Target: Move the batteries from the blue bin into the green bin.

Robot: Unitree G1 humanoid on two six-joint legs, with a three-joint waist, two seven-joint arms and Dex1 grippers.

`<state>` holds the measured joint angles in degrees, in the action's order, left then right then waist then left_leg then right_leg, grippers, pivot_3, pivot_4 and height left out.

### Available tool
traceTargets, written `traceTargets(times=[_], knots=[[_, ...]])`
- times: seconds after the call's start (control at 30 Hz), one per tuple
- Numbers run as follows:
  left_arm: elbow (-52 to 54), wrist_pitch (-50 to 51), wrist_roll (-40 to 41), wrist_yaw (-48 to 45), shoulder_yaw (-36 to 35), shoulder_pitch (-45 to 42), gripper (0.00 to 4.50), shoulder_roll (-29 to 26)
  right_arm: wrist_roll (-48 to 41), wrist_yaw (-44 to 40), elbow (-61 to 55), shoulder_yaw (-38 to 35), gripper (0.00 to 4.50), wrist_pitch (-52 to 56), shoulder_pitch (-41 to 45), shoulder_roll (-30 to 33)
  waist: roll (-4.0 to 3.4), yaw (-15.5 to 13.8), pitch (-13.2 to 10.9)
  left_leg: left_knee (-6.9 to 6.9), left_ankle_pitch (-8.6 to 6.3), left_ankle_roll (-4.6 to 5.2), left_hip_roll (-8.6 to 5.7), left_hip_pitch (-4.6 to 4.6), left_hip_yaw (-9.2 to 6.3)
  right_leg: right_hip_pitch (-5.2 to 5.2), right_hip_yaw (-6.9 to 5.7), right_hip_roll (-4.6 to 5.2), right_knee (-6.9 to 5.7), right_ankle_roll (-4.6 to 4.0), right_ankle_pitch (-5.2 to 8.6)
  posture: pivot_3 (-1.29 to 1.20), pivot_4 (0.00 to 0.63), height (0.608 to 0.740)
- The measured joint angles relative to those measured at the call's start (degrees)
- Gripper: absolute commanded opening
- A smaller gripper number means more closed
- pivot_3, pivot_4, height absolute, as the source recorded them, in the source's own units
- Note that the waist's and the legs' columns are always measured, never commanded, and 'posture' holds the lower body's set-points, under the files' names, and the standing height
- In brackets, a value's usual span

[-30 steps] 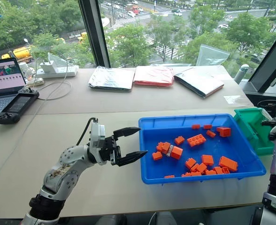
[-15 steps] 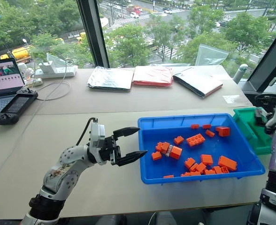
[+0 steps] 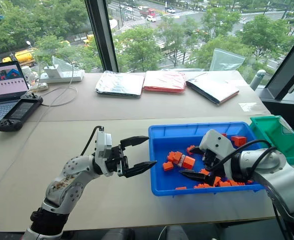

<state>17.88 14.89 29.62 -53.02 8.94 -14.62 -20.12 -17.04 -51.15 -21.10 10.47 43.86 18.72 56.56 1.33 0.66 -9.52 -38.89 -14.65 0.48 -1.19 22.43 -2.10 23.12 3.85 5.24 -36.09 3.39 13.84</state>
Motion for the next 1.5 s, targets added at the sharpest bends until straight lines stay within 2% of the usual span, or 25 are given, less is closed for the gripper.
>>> traceTargets(times=[0.17, 0.27, 0.5, 0.67, 0.93, 1.0, 1.1, 1.2, 1.33, 1.5], knots=[[0.0, 0.0, -0.1, 0.2, 0.0, 0.4, 4.5, 0.0, 1.5, 0.4, 3.3, 0.3, 4.48, 0.0, 0.3, -2.2, 0.0, 0.0, 0.0, 0.01, 0.0, 0.0, 0.0, -0.01, -0.01, 0.01, 0.0, -0.02, -0.02, 0.0, 0.0, 0.0, 0.15, 0.74], [0.0, 0.0, -0.1, 0.3, 0.0, 0.5, 4.5, 0.0, 2.0, 0.3, 3.7, 0.3, 3.8, 0.0, 0.5, -2.9, 0.0, 0.1, 0.0, 0.01, 0.0, 0.0, 0.01, -0.01, -0.01, 0.01, 0.0, -0.03, -0.02, 0.0, 0.0, 0.0, 0.15, 0.74], [0.1, 0.0, -0.1, 0.3, 0.0, 1.1, 4.5, 0.0, 2.5, 0.0, 3.6, 0.3, 1.48, 0.0, 0.5, -3.8, 0.0, 0.0, 0.0, 0.0, 0.0, 0.0, 0.0, -0.01, -0.01, 0.0, 0.0, -0.02, -0.02, 0.0, 0.0, 0.0, 0.15, 0.74], [0.1, 0.0, -0.1, 0.3, 0.0, 1.1, 4.5, 0.0, 2.1, 0.0, 3.5, -1.3, 1.48, 0.2, -0.1, -3.8, 0.0, 0.0, 0.0, 0.0, 0.0, 0.0, 0.0, 0.0, -0.01, 0.01, 0.0, -0.01, -0.03, 0.0, 0.0, 0.0, 0.15, 0.74], [0.1, 0.0, -0.2, 0.3, -0.1, 1.0, 4.5, -0.1, -0.9, 0.5, 3.4, -16.0, 1.48, 0.4, -1.7, 0.7, 0.0, -0.1, 0.0, 0.0, 0.0, 0.0, 0.0, -0.01, -0.01, -0.03, 0.0, -0.01, -0.01, 0.0, 0.0, 0.0, 0.15, 0.74], [0.2, 0.0, -0.2, 0.3, 0.0, 1.0, 4.5, 0.0, 1.4, 4.6, 7.8, -18.1, 2.49, 0.4, -0.2, 0.8, 0.0, 0.0, 0.0, 0.0, 0.0, 0.0, -0.02, -0.02, 0.03, -0.02, 0.01, 0.01, -0.04, 0.0, -0.01, 0.0, 0.15, 0.74], [0.2, 0.0, -0.2, 0.4, -0.1, 1.0, 4.5, -0.1, 4.9, 8.7, 12.7, -19.9, 3.41, -0.5, 0.2, 1.4, 0.0, 0.0, 0.0, 0.03, 0.0, 0.0, -0.02, -0.02, 0.06, 0.01, 0.01, -0.02, -0.04, -0.01, -0.01, 0.0, 0.15, 0.74], [0.2, 0.0, -0.2, 0.5, 0.0, 1.0, 4.5, 0.0, 4.8, 8.5, 12.2, -19.8, 4.42, -1.1, 0.0, 0.9, -0.01, 0.3, 0.0, 0.07, 0.0, 0.0, 0.01, -0.02, 0.08, 0.03, 0.04, -0.05, -0.04, -0.01, 0.0, 0.0, 0.15, 0.74], [0.2, 0.0, -0.2, 0.5, 0.0, 1.0, 4.5, -0.1, 1.6, 5.3, 6.1, -19.1, 4.47, -0.9, 0.0, -0.5, -0.01, 0.3, 0.0, 0.05, 0.0, 0.01, 0.02, -0.02, 0.05, 0.02, 0.04, -0.04, -0.05, -0.01, 0.0, 0.0, 0.15, 0.74], [0.2, 0.0, -0.2, 0.6, 0.0, 1.0, 4.5, -0.2, -3.4, -0.3, -0.8, -14.5, 4.47, -0.8, -0.2, -1.6, -0.01, 0.0, 0.0, 0.01, 0.0, 0.0, 0.01, -0.01, 0.02, -0.01, 0.03, 0.0, -0.03, 0.0, -0.01, 0.0, 0.15, 0.74]])
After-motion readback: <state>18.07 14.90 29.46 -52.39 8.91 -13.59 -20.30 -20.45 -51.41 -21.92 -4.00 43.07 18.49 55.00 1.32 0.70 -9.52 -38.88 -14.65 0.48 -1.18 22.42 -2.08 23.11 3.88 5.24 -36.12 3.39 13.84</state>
